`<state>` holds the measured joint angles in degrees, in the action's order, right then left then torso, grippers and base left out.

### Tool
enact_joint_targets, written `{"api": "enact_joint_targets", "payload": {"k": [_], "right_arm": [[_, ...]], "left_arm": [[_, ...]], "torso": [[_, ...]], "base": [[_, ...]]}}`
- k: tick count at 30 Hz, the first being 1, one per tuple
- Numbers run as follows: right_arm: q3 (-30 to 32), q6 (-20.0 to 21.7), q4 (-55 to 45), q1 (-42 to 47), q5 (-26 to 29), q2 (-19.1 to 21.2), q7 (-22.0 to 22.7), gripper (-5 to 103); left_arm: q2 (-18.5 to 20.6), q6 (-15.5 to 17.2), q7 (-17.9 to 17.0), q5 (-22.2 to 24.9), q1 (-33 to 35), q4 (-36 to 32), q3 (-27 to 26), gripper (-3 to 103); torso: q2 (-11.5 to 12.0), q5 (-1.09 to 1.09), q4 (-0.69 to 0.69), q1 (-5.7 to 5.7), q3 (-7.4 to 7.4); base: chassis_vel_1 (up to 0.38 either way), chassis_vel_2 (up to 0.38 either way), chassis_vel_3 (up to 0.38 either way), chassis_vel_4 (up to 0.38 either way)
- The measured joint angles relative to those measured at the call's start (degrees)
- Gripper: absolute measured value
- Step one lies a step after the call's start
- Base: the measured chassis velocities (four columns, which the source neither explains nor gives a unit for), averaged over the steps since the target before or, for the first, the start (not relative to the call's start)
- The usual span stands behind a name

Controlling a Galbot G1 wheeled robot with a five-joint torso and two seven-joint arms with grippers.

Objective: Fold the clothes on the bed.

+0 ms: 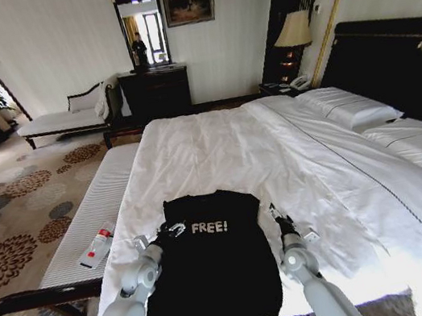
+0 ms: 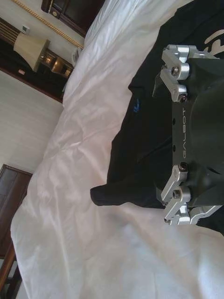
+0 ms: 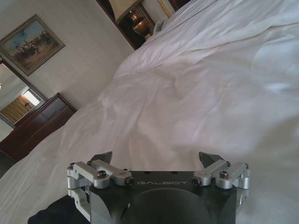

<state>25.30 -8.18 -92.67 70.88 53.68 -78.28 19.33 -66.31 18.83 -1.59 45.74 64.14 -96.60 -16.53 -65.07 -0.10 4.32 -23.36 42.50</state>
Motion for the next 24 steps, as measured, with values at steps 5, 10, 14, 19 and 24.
{"api": "enact_joint_targets", "payload": {"k": [5, 10, 14, 19, 24], "right_arm": [[-0.07, 0.21, -0.02, -0.22, -0.16, 0.04, 0.33, 100], [-0.10, 0.33, -0.01, -0.14, -0.51, 0.28, 0.58, 100], [-0.10, 0.39, -0.25, -0.07, -0.69, 0.61, 0.84, 100], [0.04, 0.42, -0.22, -0.07, -0.69, 0.99, 0.91, 100], [-0.14, 0.43, 0.64, -0.72, -0.67, 1.35, 0.84, 100]], "left_arm": [[-1.74, 0.00, -0.06, 0.00, -3.18, 3.31, 2.69, 100], [-4.48, -0.30, -0.43, -0.25, -7.26, 6.62, 5.97, 100], [-6.51, -0.32, -0.83, -0.77, -9.56, 7.98, 8.11, 100], [-6.93, -0.93, -0.60, -0.61, -10.09, 7.43, 9.11, 100], [-6.89, -1.89, 0.20, 0.59, -8.99, 5.38, 7.33, 100]], "torso": [[0.00, 0.00, 0.00, 0.00, -0.01], [0.00, 0.01, 0.03, 0.00, 0.00], [0.00, 0.01, 0.03, 0.00, 0.00], [0.00, 0.00, 0.00, 0.00, -0.01], [0.00, 0.00, 0.03, 0.00, -0.01]], "base": [[0.000, 0.000, 0.000, 0.000], [0.000, 0.000, 0.000, 0.000], [0.000, 0.000, 0.000, 0.000], [0.000, 0.000, 0.000, 0.000], [0.000, 0.000, 0.000, 0.000]]}}
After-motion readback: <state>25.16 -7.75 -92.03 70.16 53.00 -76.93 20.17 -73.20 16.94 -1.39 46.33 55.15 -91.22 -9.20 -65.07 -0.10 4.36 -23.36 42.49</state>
